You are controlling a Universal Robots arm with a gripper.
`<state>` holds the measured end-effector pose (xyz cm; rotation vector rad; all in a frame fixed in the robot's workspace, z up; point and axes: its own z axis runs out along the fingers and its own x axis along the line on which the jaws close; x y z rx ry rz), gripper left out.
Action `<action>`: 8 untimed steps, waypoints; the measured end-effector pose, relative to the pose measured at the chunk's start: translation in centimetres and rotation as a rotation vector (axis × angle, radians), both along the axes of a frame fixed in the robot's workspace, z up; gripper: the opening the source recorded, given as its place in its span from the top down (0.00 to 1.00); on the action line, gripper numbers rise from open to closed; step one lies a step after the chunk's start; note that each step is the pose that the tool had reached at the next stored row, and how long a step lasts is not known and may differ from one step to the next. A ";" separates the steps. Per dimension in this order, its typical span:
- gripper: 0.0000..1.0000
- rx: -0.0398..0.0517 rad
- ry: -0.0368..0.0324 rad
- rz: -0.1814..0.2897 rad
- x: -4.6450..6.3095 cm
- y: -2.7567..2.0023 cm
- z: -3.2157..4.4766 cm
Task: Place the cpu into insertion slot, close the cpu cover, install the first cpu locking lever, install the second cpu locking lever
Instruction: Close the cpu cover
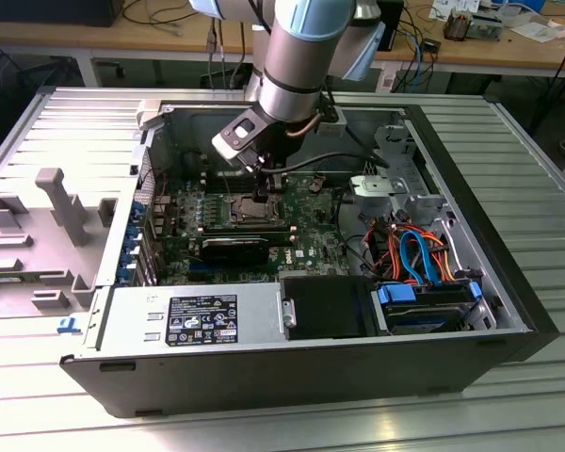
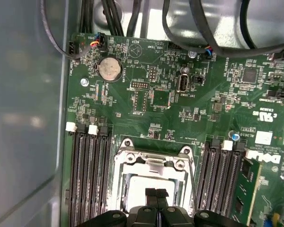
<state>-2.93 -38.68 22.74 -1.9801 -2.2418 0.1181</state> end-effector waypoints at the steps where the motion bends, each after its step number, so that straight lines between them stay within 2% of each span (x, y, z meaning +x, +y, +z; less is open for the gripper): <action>1: 0.89 0.0001 0.0002 0.000 0.0 0.00 0.14; 8: 0.89 0.0016 0.0002 0.000 0.0 0.00 0.15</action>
